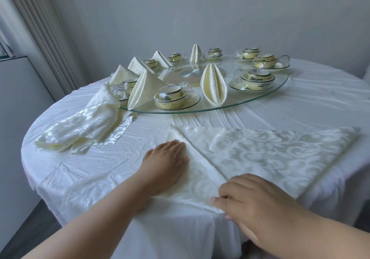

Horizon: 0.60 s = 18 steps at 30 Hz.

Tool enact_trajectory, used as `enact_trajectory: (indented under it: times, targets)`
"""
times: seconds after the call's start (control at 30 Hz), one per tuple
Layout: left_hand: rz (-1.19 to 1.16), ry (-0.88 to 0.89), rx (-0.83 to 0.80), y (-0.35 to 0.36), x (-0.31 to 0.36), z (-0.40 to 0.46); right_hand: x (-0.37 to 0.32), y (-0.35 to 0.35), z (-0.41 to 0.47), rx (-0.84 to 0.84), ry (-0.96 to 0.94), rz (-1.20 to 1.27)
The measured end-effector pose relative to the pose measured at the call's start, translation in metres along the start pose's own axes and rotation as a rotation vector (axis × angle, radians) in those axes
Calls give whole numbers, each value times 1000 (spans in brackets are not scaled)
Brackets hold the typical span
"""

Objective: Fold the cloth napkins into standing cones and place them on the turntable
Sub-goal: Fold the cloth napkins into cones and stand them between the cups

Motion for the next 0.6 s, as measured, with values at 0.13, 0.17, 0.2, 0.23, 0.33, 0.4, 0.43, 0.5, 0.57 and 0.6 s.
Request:
enact_trajectory:
  times: [0.13,0.17,0.2,0.23,0.33,0.4,0.43,0.5,0.57,0.6]
  targets:
    - [-131,-344,90,-20,-6,3,2,-7,1,3,17,56]
    - [-118,-431,60,-25,-8,3,3,-7,1,-23,22,83]
    - [-137,-470,24,-29,-10,5,4,-8,2,-47,25,106]
    - [-185,-483,-14,-32,-10,8,6,-8,1,-71,30,139]
    - [-290,-521,-140,-40,-8,16,12,-10,-4,-103,62,196]
    - [-343,-538,-184,-40,-7,20,15,-11,-8,-87,86,162]
    - [-352,-535,-177,-40,-6,22,16,-12,-9,-83,98,153]
    - [-339,-524,-148,-45,-8,26,13,-13,-6,-53,89,120]
    - [-292,-525,-154,-56,-11,32,7,-16,4,-30,57,82]
    - [-246,-527,-162,-62,-12,35,2,-16,11,-9,42,65]
Point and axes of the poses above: each hand's wrist, its own z-axis towards the middle knuckle, its own y-axis out of the palm, x = y × z, the point moved 2 cm from there along z, towards the middle knuckle, and after that the axes turned 14 degrees about -x, right-handed, at the moved point
